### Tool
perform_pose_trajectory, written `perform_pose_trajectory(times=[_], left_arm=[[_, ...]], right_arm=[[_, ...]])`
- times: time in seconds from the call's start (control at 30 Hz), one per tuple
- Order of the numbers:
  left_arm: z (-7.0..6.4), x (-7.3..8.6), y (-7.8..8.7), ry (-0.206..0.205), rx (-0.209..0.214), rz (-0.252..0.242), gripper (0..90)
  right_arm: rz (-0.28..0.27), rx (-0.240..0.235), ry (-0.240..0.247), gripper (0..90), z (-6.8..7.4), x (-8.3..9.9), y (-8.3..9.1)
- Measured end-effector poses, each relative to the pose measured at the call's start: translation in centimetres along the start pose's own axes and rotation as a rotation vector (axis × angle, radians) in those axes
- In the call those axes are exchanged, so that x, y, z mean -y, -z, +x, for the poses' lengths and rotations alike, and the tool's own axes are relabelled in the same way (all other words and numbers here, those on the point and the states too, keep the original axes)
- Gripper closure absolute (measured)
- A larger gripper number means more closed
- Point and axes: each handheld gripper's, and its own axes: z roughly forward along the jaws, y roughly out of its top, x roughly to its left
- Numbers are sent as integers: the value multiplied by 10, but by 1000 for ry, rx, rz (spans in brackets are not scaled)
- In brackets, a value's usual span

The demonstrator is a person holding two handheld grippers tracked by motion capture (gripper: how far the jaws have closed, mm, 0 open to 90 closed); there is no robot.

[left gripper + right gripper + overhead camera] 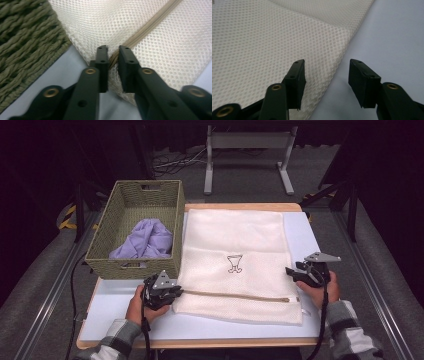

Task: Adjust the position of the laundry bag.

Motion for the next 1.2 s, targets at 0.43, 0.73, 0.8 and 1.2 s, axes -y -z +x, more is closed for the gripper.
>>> perform_pose_trajectory(times=[0.43,0.73,0.8,1.2], left_arm=[[0,-4,-5,-10,-12,1,842],[1,-10,-7,-24,-19,16,843],[1,-10,-7,-28,-20,17,843],[-5,-7,-7,-79,-52,6,830]], right_arm=[[30,-45,81,872,-6,-20,-24],[30,-20,74,872,-10,-34,-39],[23,-16,75,851,-11,-34,-39],[-55,-45,20,588,-11,-11,28]])
